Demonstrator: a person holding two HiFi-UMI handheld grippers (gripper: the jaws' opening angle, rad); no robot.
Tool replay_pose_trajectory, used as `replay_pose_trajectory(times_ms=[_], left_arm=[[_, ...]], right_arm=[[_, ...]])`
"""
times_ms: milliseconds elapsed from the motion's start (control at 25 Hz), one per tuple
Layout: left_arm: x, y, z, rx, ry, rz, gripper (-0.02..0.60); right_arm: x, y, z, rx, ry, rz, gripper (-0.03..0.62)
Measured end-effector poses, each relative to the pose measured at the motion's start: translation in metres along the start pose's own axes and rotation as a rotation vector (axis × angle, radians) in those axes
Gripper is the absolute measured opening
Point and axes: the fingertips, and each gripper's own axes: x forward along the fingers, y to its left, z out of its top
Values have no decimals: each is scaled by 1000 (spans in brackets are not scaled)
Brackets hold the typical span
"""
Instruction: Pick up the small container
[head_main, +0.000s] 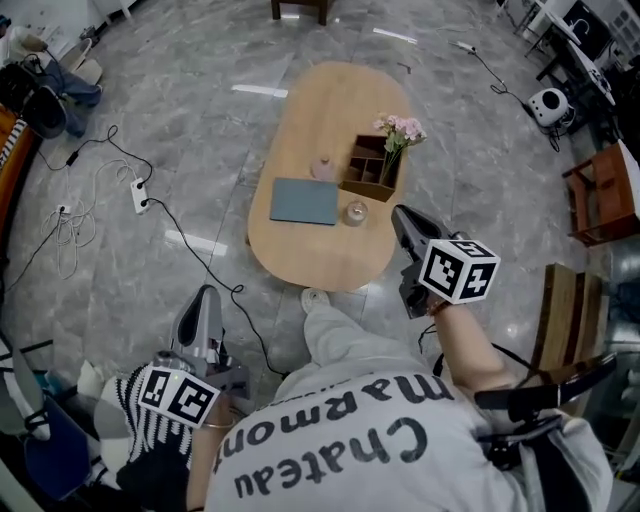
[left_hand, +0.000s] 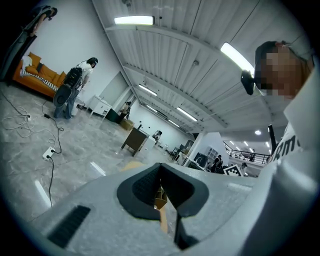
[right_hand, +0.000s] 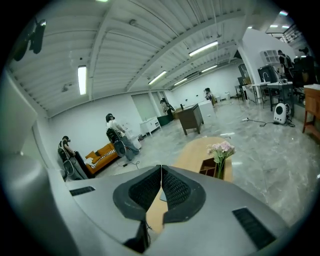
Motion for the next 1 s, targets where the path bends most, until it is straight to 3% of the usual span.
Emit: replay_pose_trajectory(times_ms=[320, 560, 720, 1000], left_arm=[[83, 33, 36, -1, -14, -4, 14], [135, 54, 55, 10, -36, 10, 14], [164, 66, 52, 0, -32, 16, 14], [222, 92, 26, -26, 87, -15, 14]], right_arm=[[91, -1, 36, -61, 51, 31, 14], [144, -12, 50, -41, 78, 53, 14], [173, -27, 40, 7, 111, 42, 14], [215, -60, -2, 116, 202, -4, 14]])
